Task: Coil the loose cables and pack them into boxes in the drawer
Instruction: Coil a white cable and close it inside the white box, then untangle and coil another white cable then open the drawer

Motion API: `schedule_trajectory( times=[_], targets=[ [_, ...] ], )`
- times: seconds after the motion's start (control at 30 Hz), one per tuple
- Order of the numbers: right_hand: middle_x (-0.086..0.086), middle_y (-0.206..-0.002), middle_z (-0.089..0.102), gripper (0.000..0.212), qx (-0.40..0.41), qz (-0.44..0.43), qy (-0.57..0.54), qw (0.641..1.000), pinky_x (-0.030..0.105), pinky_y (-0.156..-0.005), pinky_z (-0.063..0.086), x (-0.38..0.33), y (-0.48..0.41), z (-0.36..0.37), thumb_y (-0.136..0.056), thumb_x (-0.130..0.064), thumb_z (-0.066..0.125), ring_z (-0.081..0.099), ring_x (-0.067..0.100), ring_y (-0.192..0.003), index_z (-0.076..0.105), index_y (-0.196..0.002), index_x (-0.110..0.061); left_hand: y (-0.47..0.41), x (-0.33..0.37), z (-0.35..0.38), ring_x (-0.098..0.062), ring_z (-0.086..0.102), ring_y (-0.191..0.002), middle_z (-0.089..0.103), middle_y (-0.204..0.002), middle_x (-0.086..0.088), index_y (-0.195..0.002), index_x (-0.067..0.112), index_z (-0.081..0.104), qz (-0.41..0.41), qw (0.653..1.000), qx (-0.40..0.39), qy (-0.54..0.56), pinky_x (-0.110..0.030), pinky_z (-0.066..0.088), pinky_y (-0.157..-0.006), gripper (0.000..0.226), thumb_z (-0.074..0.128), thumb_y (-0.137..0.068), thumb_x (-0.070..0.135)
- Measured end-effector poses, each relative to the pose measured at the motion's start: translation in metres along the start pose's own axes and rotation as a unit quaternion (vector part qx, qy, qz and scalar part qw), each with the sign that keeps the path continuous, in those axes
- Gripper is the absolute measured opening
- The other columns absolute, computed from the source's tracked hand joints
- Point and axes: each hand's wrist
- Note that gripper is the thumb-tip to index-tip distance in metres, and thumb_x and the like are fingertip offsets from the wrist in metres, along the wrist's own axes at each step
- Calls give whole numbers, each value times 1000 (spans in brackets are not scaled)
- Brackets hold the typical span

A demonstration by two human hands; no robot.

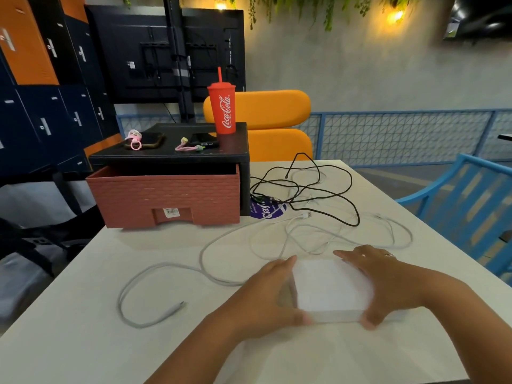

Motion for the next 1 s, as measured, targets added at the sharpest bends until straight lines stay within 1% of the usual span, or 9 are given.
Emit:
schedule_trajectory(
  times=[0.07,0.2,0.3,0.37,0.43,0.53,0.8,0.9,1.0],
  targets=[
    [-14,-145,9,120,24,-8,-4,1000,37,-113,17,-8,0,-7,-58,-46,82,3,17,-140,-1,-144,-45,1,1,-16,-1,34,-130,33,-142,18,-142,34,32,17,999,44,20,-26,32,-109,84,77,-71,40],
    [-17,-138,22,104,122,-74,-74,987,31,-111,21,-33,-13,-30,-56,-71,68,18,14,-137,13,-141,-50,-1,-3,-65,3,45,-114,45,-123,23,-124,39,50,41,991,130,-1,-22,38,-100,55,74,-75,39],
    [-9,-141,30,87,187,-115,-110,969,32,-110,26,-58,-36,-45,-67,-60,68,28,14,-132,25,-141,-43,-9,-9,-102,1,46,-111,45,-117,24,-126,35,52,42,984,163,-49,-19,36,-93,50,69,-79,37],
    [-6,-138,34,80,213,-139,-131,958,27,-106,27,-76,-58,-56,-71,-55,66,32,12,-129,31,-140,-38,-17,-15,-126,0,44,-111,45,-118,20,-128,30,52,37,979,186,-77,-20,35,-92,49,67,-82,35],
    [-2,-139,33,77,229,-148,-153,950,30,-108,27,-92,-85,-65,-73,-56,63,32,15,-131,34,-141,-34,-26,-25,-148,-3,44,-112,45,-118,17,-127,26,54,30,973,208,-100,-20,34,-94,46,67,-83,32],
    [3,-146,26,70,243,-140,-140,950,41,-111,27,-111,-127,-77,-81,-55,56,26,22,-136,33,-142,-30,-41,-42,-175,-9,47,-114,45,-118,13,-125,24,56,12,964,223,-145,-23,35,-94,43,66,-83,33],
    [8,-153,14,65,251,-116,-62,959,43,-113,19,-158,-216,-121,-92,-54,41,15,32,-140,22,-147,-26,-72,-73,-219,-17,46,-118,50,-128,4,-127,23,54,-41,944,209,-252,-35,39,-100,42,58,-88,38],
    [8,-154,16,61,231,-105,-66,965,39,-113,19,-168,-241,-128,-95,-49,37,19,32,-140,21,-148,-22,-79,-77,-222,-17,51,-114,57,-123,4,-123,26,56,-58,937,198,-282,-38,40,-99,36,49,-92,42],
    [7,-151,22,60,209,-107,-94,968,37,-111,25,-172,-253,-131,-96,-47,38,28,28,-137,26,-146,-16,-83,-80,-220,-18,56,-102,64,-106,4,-107,25,60,-67,918,191,-340,-34,39,-91,31,41,-95,46]
  ],
)
Point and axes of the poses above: each hand's wrist, its own y-axis away from the middle knuckle, its own z-axis out of the palm, x = y × z
